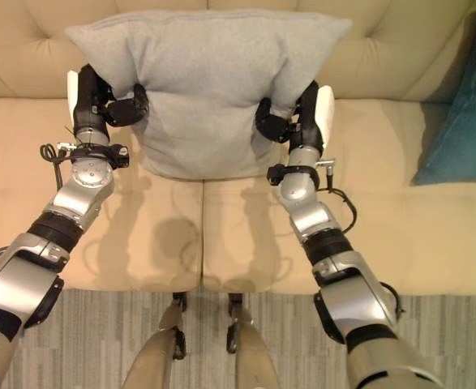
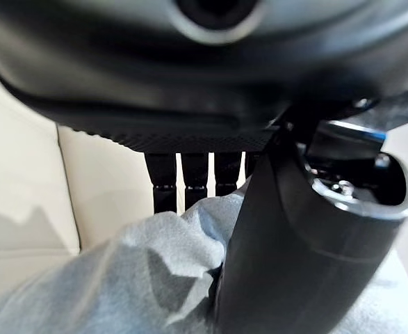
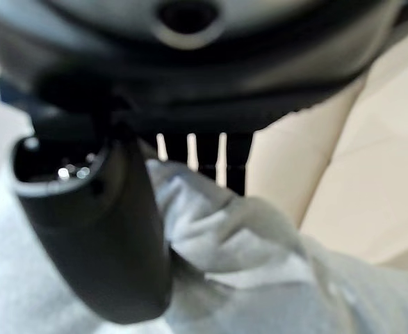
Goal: Pick up all the scattered cushions and arrange them neatly on the sofa.
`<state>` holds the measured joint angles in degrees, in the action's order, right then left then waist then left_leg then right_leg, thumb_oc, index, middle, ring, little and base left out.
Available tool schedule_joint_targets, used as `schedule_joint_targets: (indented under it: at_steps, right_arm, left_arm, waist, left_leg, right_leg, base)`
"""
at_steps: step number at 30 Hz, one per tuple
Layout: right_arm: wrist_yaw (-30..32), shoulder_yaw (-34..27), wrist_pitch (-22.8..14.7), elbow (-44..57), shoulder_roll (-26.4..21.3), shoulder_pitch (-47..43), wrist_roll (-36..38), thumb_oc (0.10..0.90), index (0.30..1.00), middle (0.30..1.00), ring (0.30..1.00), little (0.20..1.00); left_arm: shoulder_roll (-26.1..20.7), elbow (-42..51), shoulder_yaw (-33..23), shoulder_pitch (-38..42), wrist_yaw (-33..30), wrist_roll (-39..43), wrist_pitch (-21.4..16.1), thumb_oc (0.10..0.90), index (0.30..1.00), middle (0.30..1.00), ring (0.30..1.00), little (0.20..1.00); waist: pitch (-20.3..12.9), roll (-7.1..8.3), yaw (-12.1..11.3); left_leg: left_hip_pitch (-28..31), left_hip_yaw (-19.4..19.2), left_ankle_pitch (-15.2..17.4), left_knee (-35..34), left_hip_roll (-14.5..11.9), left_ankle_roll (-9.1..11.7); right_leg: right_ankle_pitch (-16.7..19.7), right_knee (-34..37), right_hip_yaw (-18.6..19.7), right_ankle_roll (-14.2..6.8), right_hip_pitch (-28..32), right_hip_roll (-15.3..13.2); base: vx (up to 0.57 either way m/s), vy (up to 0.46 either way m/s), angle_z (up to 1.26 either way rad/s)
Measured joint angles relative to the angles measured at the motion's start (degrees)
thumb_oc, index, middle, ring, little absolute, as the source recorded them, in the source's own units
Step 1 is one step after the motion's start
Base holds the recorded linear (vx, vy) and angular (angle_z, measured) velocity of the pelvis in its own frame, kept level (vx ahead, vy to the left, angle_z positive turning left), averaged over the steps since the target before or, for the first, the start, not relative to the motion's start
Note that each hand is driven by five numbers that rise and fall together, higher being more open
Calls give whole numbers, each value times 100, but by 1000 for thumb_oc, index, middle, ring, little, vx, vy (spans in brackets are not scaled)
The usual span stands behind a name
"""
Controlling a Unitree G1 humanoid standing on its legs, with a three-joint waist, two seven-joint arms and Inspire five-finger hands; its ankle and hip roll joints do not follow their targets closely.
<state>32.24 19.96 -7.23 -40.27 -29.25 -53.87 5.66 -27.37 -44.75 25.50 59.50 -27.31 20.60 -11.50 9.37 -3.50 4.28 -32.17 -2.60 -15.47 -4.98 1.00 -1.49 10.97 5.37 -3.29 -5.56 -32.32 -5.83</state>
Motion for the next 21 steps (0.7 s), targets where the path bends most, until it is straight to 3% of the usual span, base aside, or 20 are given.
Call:
schedule_joint_targets:
  at_steps: [1, 2, 3, 5, 6, 10, 11, 15, 16, 19, 21]
  right_arm:
    - [-20, 0, 0, 0, -65, -54, 1, 800, 900, 900, 900, 900]
    - [-96, 80, 1, 7, -122, -79, 12, 800, 900, 900, 900, 900]
    - [-97, 130, 8, 7, -144, -76, 19, 800, 900, 900, 900, 900]
    - [-167, 158, 7, 30, -182, -91, 18, 800, 900, 900, 900, 900]
    - [-262, 183, 6, 89, -258, -145, 17, 800, 900, 900, 900, 900]
    - [-327, 95, 42, 170, -713, -156, 19, 800, 900, 900, 900, 900]
    - [-451, -344, 9, 480, -950, 141, 18, 800, 900, 900, 900, 900]
    - [-517, -1015, 2, 922, -969, 908, 27, 800, 900, 900, 900, 900]
    - [-592, -1311, -4, 1202, -946, 1576, 27, 800, 900, 900, 900, 900]
    - [-744, -1609, 2, 1425, -903, 2496, 14, 800, 900, 900, 900, 900]
    - [-965, -2060, 7, 1490, -523, 3392, -32, 800, 900, 900, 900, 900]
  left_arm:
    - [-31, 44, -56, 11, 58, -5, -22, 800, 900, 900, 900, 900]
    - [-89, 33, -205, -36, 139, -2, -82, 800, 900, 900, 900, 900]
    - [-105, 25, -246, -55, 174, 3, -97, 800, 900, 900, 900, 900]
    - [-148, -33, -276, -106, 198, 17, -99, 800, 900, 900, 900, 900]
    - [-330, -142, -329, -106, 256, 23, -128, 800, 900, 900, 900, 900]
    - [-639, -203, -386, -88, 437, 59, -126, 800, 900, 900, 900, 900]
    - [-708, 101, -722, -473, 585, 60, -181, 800, 900, 900, 900, 900]
    - [-740, 500, -1478, -1611, 616, 82, -182, 800, 900, 900, 900, 900]
    - [-714, 846, -1830, -2458, 642, 89, -183, 800, 900, 900, 900, 900]
    - [-618, 1146, -2070, -3440, 691, 89, -177, 800, 900, 900, 900, 900]
    - [-182, 1371, -2470, -4394, 811, 74, -190, 800, 900, 900, 900, 900]
  waist:
    - [5, 1, -67]
    - [33, 42, -140]
    - [70, 133, -108]
    - [63, 154, -124]
    - [63, 154, -227]
    - [66, 152, 7]
    - [67, 153, 0]
    - [67, 155, -38]
    - [55, 174, -41]
    - [43, 208, -70]
    - [34, 223, -143]
  left_leg:
    - [-12, -30, 39, 0, -45, 56]
    - [-332, -40, 292, 616, -131, 407]
    - [-544, -60, 604, 828, -106, 519]
    - [-401, -113, 408, 167, -172, 550]
    - [-211, -124, -73, 31, -404, 690]
    - [-234, 14, -58, -7, -354, 680]
    - [-162, 8, -59, -7, -300, 681]
    - [160, 9, -58, -9, -275, 681]
    - [346, 9, -44, -9, -295, 693]
    - [559, 9, 43, -10, -321, 713]
    - [805, 7, 271, -10, -426, 624]
  right_leg:
    - [54, -5, 28, 118, -56, 44]
    - [152, -11, 9, 218, -72, 100]
    - [186, -15, 31, 257, -53, 48]
    - [190, -14, 34, 250, -38, 128]
    - [176, -13, 40, 235, -33, 356]
    - [167, -11, -148, 221, -16, 318]
    - [121, -9, -142, 167, 72, 261]
    - [-26, -7, -156, -23, 439, 232]
    - [-135, -7, -219, -141, 664, 246]
    - [-315, -6, -282, -69, 921, 284]
    - [-353, -7, -284, -35, 1146, 396]
  base:
    - [-5, -15, 17]
    - [-3, -26, -8]
    - [0, 0, 0]
    - [1, -12, -28]
    - [6, -23, -57]
    - [9, -12, 3]
    - [18, -3, 12]
    - [31, -5, 11]
    - [46, -7, 21]
    - [37, -18, 13]
    - [49, -7, -7]
